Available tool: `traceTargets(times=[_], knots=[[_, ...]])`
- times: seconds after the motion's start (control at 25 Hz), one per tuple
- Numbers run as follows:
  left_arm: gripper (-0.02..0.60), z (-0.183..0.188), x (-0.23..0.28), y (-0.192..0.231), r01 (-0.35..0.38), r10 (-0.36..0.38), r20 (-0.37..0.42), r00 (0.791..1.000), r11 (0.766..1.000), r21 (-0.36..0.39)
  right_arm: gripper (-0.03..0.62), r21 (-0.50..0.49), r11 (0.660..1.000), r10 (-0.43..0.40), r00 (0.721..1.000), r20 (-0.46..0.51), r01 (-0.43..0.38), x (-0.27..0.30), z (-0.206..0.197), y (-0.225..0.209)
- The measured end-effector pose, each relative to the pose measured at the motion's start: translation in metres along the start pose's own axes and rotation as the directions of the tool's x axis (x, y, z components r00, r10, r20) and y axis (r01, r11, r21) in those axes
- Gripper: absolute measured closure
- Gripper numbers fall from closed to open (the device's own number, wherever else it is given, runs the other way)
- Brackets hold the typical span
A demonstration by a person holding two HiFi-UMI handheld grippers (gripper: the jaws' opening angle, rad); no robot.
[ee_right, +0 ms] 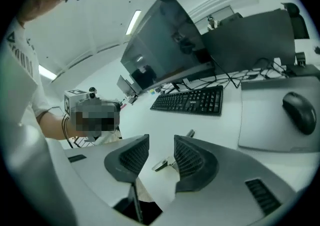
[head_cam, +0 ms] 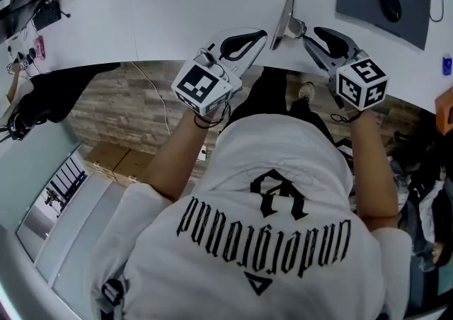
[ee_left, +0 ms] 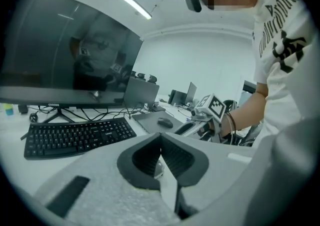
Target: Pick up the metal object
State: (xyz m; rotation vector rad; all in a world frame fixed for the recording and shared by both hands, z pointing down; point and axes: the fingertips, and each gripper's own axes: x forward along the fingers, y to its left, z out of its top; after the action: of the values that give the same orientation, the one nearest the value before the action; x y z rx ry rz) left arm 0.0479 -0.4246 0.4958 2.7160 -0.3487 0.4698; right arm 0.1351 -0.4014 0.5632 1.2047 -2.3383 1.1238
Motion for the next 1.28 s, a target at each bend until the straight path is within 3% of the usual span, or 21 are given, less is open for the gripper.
traceTargets(times=[0.28, 0.6, 0.76, 0.92, 1.28], knots=[[0.566, -0.022, 0.003, 0.011, 0.018, -0.019, -0.025, 1.0, 0.999, -0.045, 0.45, 0.199, 0.979, -0.029, 0.997, -0.069, 0.042, 0.036, -0.032, -0.025], [0.566, -0.043, 0.011, 0.016, 0.022, -0.027, -0.056, 0.998, 0.996, -0.092, 0.45, 0.385, 0.921, -0.014, 0.993, -0.115, 0.058, 0.062, -0.054, -0.042], [0.566, -0.047, 0.011, 0.018, 0.021, -0.028, -0.059, 0.998, 0.994, -0.105, 0.455, 0.447, 0.893, 0.009, 0.99, -0.141, 0.056, 0.072, -0.061, -0.042], [0.566, -0.052, 0.012, 0.017, 0.019, -0.026, -0.059, 0.998, 0.993, -0.115, 0.516, 0.494, 0.868, 0.024, 0.987, -0.158, 0.058, 0.077, -0.067, -0.044], [0.566, -0.056, 0.006, 0.013, 0.006, -0.012, -0.049, 0.999, 0.991, -0.13, 0.576, 0.543, 0.84, 0.048, 0.992, -0.113, 0.021, 0.079, -0.063, -0.039]])
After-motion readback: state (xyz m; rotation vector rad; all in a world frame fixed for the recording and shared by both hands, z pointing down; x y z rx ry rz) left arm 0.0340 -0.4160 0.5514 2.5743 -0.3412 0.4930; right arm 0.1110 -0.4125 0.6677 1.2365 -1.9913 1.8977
